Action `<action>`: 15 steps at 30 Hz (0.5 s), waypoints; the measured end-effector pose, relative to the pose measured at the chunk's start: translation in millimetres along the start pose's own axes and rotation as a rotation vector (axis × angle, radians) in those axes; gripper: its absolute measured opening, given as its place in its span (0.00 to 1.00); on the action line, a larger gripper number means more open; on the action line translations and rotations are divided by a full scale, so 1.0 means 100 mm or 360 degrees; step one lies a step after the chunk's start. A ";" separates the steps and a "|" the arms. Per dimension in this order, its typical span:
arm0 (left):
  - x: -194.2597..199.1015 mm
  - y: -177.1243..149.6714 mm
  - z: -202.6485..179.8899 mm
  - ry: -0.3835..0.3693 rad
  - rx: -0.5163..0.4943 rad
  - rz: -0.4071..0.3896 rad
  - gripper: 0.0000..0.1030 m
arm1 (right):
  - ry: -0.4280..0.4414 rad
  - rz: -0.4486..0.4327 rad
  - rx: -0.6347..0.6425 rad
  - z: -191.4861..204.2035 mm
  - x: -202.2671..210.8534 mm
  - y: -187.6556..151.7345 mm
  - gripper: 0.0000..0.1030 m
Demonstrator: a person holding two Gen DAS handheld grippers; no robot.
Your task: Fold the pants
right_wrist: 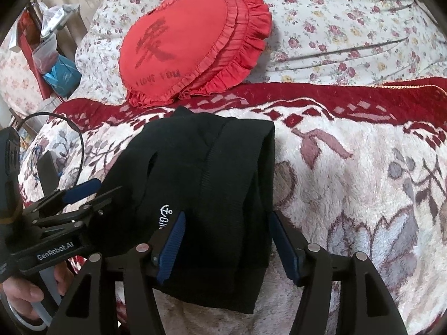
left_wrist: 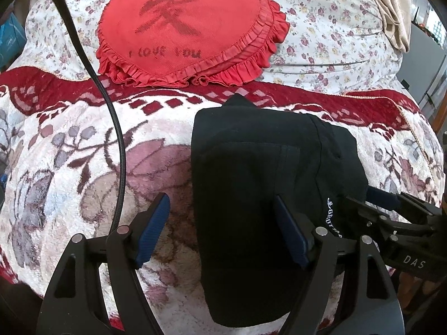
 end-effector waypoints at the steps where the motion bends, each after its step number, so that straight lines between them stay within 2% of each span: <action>1: -0.01 0.00 0.00 -0.0002 0.0000 0.0002 0.76 | -0.0003 0.0010 -0.0007 -0.02 -0.02 -0.01 0.62; 15: -0.07 0.01 -0.01 -0.0029 0.0007 0.0028 0.77 | 0.0024 0.0023 -0.0025 -0.07 -0.05 -0.03 0.64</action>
Point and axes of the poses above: each gripper's, at about its wrist camera, not at the fingertips, and x roughly against the way its jaws point, z to its left, y to its top, the point moved 7 cm from there along -x, roughly the way its jaws point, and after that the axes turned 10 degrees about z, right-handed, at the moved point
